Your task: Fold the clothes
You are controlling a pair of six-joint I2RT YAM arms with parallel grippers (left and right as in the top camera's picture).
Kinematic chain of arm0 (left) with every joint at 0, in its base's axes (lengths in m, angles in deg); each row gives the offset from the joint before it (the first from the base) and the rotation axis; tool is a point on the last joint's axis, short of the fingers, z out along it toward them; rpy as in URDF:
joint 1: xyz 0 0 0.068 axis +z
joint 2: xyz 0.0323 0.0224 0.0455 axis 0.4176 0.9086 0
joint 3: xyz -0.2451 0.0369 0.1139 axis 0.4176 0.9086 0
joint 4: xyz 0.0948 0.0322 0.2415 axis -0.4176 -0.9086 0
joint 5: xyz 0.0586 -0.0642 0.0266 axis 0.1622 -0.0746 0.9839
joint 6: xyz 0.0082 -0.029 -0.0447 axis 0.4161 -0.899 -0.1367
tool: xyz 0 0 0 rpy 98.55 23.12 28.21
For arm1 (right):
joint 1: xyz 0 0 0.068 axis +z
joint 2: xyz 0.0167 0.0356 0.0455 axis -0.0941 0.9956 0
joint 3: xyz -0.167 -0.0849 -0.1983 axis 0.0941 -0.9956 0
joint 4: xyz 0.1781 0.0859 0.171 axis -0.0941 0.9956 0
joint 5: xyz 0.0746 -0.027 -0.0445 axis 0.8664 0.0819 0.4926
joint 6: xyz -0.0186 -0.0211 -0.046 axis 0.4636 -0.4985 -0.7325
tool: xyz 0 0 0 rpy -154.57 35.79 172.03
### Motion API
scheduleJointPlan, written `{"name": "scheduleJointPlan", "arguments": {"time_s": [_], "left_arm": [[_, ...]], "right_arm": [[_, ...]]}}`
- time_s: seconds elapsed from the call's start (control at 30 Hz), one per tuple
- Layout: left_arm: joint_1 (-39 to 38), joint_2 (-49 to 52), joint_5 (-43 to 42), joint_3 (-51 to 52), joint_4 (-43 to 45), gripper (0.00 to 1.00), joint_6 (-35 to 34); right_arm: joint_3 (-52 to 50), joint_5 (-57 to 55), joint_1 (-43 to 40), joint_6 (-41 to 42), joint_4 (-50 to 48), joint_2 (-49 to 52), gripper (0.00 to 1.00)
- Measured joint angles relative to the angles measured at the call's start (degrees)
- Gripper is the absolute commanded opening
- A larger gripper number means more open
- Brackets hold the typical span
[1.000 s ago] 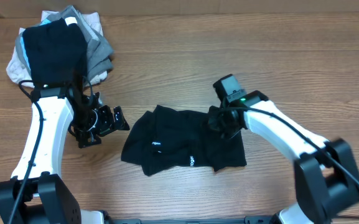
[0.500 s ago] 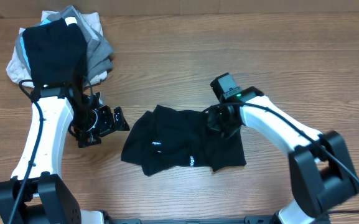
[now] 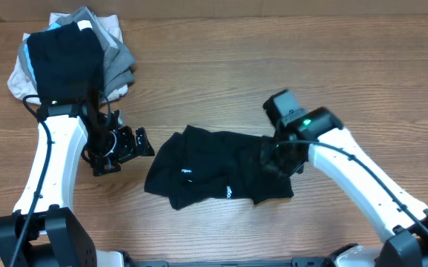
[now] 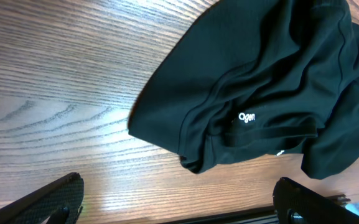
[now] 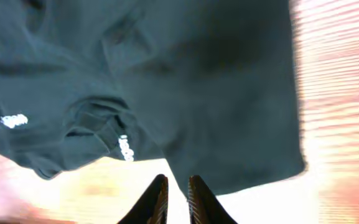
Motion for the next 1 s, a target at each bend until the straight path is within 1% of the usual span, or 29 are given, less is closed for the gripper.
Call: {"name": "scheduleJointPlan", "arguments": {"time_s": [0.17, 0.27, 0.33, 0.37, 0.4, 0.43, 0.5, 0.67, 0.7, 0.73, 0.77, 0.8, 0.83, 0.87, 0.93, 1.0], "left_arm": [[0.0, 0.0, 0.0, 0.0, -0.2, 1.0, 0.0], [-0.2, 0.0, 0.0, 0.0, -0.2, 1.0, 0.0], [-0.4, 0.0, 0.0, 0.0, -0.2, 1.0, 0.0], [-0.5, 0.0, 0.0, 0.0, -0.2, 1.0, 0.0], [-0.5, 0.0, 0.0, 0.0, -0.2, 1.0, 0.0], [-0.5, 0.0, 0.0, 0.0, -0.1, 1.0, 0.0], [-0.5, 0.0, 0.0, 0.0, 0.0, 1.0, 0.0], [-0.5, 0.0, 0.0, 0.0, 0.3, 1.0, 0.0], [-0.5, 0.0, 0.0, 0.0, 0.3, 1.0, 0.0], [-0.5, 0.0, 0.0, 0.0, 0.3, 1.0, 0.0], [-0.5, 0.0, 0.0, 0.0, 0.4, 1.0, 0.0], [-0.5, 0.0, 0.0, 0.0, 0.4, 1.0, 0.0], [-0.5, 0.0, 0.0, 0.0, 0.5, 1.0, 0.0], [-0.5, 0.0, 0.0, 0.0, 0.6, 1.0, 0.0], [-0.5, 0.0, 0.0, 0.0, 0.8, 1.0, 0.0], [-0.5, 0.0, 0.0, 0.0, 0.9, 1.0, 0.3]], "right_arm": [[-9.0, 3.3, 1.4, 0.5, -8.5, 0.2, 0.19], [-14.7, 4.3, 1.4, 1.1, -14.7, 0.3, 0.23], [-18.0, 5.0, 1.4, 1.3, -18.6, 0.3, 0.23], [-19.4, 5.6, 1.4, 1.4, -20.0, 0.3, 0.23], [-20.8, 6.2, 1.4, 1.6, -21.7, 0.3, 0.17], [-21.6, 6.6, 1.4, 1.6, -22.4, 0.3, 0.1], [-22.4, 7.3, 1.4, 2.4, -23.5, 0.3, 0.07], [-22.1, 7.9, 1.3, 4.0, -23.4, 0.3, 0.06], [-21.4, 8.0, 1.1, 4.2, -22.3, 0.3, 0.07], [-20.4, 8.0, 0.9, 4.3, -21.1, 0.2, 0.09], [-19.1, 8.0, 0.5, 4.2, -19.5, -0.1, 0.13], [-17.0, 8.1, -0.1, 4.2, -16.9, -0.5, 0.18], [-15.0, 8.0, -0.7, 4.0, -15.0, -1.1, 0.26], [-12.5, 7.8, -1.4, 4.0, -12.7, -1.7, 0.45], [-6.8, 6.8, -2.8, 3.4, -7.5, -3.7, 1.0], [-1.6, 5.2, -3.8, 3.2, -3.3, -5.6, 1.0]]}}
